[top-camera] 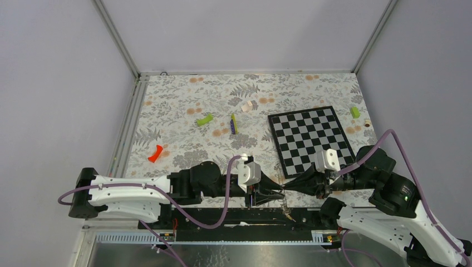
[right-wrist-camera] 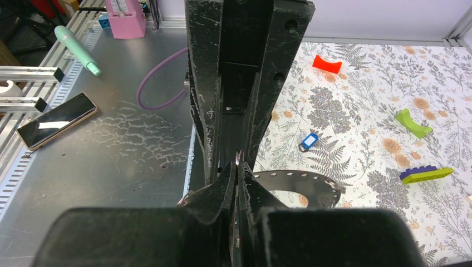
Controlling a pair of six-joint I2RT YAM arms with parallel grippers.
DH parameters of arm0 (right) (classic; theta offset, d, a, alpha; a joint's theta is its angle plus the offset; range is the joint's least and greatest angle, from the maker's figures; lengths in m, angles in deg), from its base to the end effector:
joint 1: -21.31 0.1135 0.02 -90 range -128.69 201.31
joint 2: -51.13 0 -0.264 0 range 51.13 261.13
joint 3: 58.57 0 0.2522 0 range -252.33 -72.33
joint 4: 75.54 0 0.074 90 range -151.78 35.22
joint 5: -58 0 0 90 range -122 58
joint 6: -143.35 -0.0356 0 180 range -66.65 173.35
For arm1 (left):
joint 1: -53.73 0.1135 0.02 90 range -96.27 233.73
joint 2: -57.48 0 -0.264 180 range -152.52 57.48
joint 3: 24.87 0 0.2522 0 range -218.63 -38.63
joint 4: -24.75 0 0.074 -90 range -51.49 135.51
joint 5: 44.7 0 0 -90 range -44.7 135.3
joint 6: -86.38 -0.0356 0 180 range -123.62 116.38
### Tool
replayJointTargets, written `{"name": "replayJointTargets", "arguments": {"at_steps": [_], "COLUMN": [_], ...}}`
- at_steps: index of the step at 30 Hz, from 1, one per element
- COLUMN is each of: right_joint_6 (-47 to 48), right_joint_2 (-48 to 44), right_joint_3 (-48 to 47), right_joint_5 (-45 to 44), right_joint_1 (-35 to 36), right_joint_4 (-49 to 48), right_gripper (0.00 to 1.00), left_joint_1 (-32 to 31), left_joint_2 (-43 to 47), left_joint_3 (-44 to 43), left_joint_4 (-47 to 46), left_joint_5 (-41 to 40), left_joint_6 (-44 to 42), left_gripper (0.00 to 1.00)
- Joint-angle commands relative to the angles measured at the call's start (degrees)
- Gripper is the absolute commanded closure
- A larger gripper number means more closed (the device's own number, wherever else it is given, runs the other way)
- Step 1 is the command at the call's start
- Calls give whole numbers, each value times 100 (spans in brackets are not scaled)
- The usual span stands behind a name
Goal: Remove the keys from the keyring
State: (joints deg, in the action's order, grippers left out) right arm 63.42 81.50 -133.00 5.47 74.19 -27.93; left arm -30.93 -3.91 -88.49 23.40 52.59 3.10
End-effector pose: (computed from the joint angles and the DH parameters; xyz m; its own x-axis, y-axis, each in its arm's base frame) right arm 0.0283 0.0733 0.4160 0.1379 -0.0477 -0.9893 -0.9904 -0.0137 -0.1374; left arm 0.0192 -0.2540 0.3619 -0.1112 -0.0578 -0.9921 0.9932 -0.0408 -0.1089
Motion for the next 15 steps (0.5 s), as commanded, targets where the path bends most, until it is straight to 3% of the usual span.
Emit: {"name": "replayJointTargets", "arguments": {"at_steps": [1,9,15], "right_joint_6": [-75,42,154], "right_joint_2": [-29,-147,-204], "right_joint_3": [-18,19,28], "right_joint_5": [129,128,139], "right_joint_1": [38,38,38], "right_joint_4": [-414,-387,-317], "right_gripper": [100,100,100], "left_joint_1": [-24,-24,-24], "left_joint_2": [1,141,337], "left_joint_3": [-146,-171,-263], "left_joint_4": [-374,-55,405], "left_joint_5": [80,-6,-189], "left_joint_6": [47,84,-17], "left_gripper": [76,100,100]}}
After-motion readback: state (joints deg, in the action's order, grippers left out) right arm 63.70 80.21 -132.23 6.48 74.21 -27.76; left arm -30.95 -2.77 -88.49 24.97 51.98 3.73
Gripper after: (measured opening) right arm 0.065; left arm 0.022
